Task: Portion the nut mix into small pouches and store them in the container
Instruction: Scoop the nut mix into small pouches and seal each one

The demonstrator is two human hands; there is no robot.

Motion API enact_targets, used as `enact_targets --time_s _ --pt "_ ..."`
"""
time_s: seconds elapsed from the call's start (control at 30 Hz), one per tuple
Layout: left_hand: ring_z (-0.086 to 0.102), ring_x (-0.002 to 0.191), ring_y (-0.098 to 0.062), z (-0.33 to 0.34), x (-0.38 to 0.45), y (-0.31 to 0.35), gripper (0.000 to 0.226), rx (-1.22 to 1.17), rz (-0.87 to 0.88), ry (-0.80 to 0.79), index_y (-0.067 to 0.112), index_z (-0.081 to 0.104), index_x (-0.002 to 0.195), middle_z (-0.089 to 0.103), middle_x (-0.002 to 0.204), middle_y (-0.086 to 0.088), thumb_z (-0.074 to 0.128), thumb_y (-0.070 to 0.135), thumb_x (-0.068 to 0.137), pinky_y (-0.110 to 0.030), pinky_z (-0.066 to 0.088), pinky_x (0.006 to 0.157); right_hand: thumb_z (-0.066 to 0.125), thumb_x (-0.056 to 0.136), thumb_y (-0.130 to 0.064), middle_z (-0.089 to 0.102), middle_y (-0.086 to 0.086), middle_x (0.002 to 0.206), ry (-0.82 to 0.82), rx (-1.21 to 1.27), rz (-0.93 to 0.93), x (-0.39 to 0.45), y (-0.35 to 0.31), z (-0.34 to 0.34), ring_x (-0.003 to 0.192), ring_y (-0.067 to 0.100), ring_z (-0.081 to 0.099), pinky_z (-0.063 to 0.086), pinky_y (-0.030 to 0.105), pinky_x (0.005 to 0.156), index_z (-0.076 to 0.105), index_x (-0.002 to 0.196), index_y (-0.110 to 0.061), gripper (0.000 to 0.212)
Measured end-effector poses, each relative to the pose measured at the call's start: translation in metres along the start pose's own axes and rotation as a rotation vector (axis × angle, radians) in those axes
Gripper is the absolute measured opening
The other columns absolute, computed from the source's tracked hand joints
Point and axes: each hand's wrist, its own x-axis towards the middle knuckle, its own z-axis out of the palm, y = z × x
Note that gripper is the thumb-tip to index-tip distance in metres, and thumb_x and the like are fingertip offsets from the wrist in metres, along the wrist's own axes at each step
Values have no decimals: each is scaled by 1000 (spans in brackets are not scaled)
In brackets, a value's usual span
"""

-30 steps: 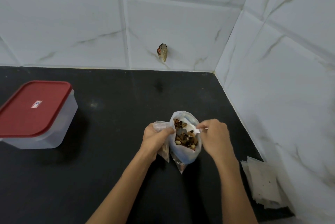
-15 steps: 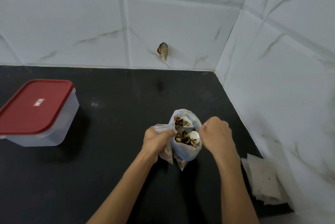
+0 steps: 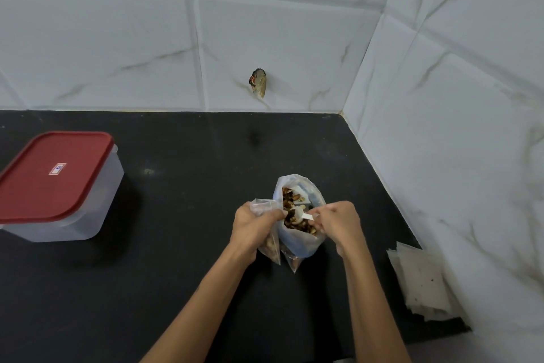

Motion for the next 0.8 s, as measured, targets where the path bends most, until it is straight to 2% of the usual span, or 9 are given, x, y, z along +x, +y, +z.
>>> enact_targets --time_s 0.07,0.17,0.23,0.33,0.5,0.67,0.8 --pt "67 88 -16 -1 1 -1 39 28 15 18 11 62 108 70 98 -6 78 17 74 -25 52 62 56 86 -3 69 7 83 -46 82 34 0 1 -3 78 16 64 55 29 74 72 81 -15 20" --pt "66 87 -15 1 3 -3 40 102 42 53 13 61 108 69 97 -4 79 20 73 -28 54 66 54 88 -1 67 6 76 -90 162 47 -4 2 -4 66 10 59 50 22 61 73 87 -11 22" --pt "65 88 -15 3 4 -4 43 168 67 81 14 59 108 67 98 -3 79 24 71 -31 56 71 53 89 0 67 6 75 -111 176 36 -7 3 -4 65 8 57 46 19 58 73 90 -11 23" --pt "63 93 -18 5 3 -1 48 281 107 127 13 56 108 64 101 -2 80 30 69 -34 56 76 54 90 0 67 5 75 -129 186 9 -8 4 -5 65 8 56 45 19 58 73 91 -12 23" --pt "58 91 -15 8 -4 6 48 374 193 140 14 52 106 59 100 0 79 34 72 -25 48 65 54 89 0 66 5 75 -90 228 8 -9 5 -7 66 9 57 46 20 61 72 88 -12 22" --pt "57 99 -17 5 -8 9 47 436 344 207 15 52 104 56 107 0 78 37 71 -35 53 80 56 87 2 68 11 82 -35 318 47 -9 3 -21 68 14 56 47 23 63 72 89 -8 19" --pt "57 94 -13 7 -15 19 40 416 461 195 16 52 98 57 100 2 78 33 73 -34 54 79 59 87 1 67 11 82 21 361 60 -7 -1 -36 72 15 57 47 24 64 71 86 -9 15"
